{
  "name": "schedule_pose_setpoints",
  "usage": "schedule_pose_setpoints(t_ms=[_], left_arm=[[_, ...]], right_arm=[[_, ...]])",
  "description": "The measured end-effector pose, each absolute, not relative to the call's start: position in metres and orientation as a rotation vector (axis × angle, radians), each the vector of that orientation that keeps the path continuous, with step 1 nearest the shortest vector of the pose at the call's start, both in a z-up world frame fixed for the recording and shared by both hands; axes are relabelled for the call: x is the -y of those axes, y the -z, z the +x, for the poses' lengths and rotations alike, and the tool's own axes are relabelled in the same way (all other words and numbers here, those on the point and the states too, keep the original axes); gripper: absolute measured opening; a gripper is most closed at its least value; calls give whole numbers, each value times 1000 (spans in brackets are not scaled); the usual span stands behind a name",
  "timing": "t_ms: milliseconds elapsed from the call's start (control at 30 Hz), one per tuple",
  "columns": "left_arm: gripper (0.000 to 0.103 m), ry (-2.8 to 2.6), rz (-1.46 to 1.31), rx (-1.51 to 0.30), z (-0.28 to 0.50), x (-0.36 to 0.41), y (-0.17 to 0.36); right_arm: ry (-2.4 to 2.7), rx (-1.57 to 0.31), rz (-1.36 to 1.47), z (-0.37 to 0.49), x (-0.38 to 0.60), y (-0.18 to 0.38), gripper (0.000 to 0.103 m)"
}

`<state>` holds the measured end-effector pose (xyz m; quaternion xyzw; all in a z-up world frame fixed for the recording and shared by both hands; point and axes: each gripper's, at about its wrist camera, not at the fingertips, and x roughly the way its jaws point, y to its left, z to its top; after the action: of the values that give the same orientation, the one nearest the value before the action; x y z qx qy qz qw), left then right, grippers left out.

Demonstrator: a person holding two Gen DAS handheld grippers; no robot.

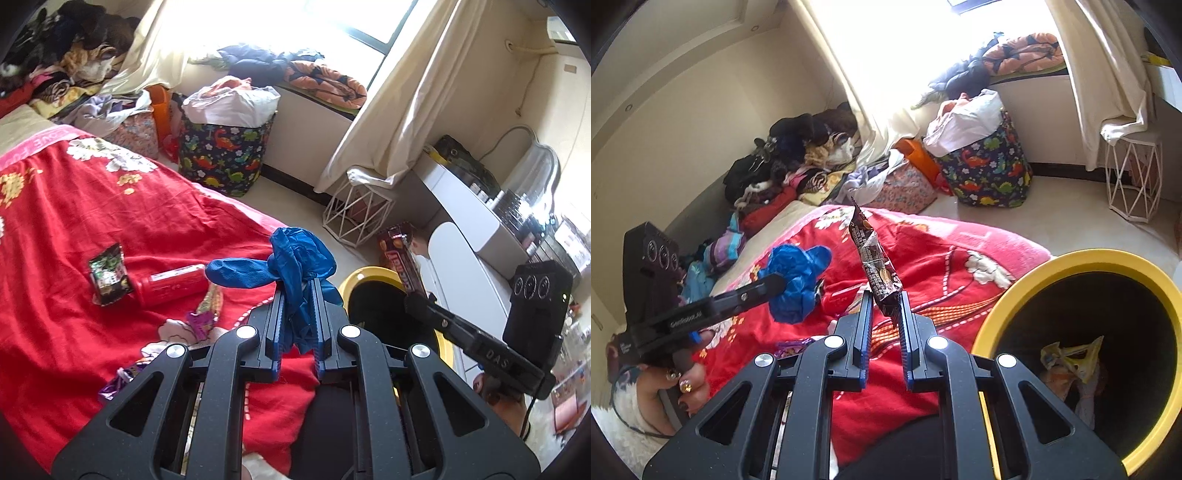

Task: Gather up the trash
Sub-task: 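Carry the blue glove and brown candy wrapper over the yellow bin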

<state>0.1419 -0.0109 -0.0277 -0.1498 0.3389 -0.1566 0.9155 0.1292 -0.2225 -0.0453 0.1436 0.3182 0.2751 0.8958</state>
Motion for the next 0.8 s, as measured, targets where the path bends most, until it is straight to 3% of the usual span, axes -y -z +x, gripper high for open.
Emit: schedule_pose_setpoints(t_ms=[800], left_arm=[[8,426,-221,-716,134,65,30]], right_arm=[[-442,-629,388,131,284,46,13]])
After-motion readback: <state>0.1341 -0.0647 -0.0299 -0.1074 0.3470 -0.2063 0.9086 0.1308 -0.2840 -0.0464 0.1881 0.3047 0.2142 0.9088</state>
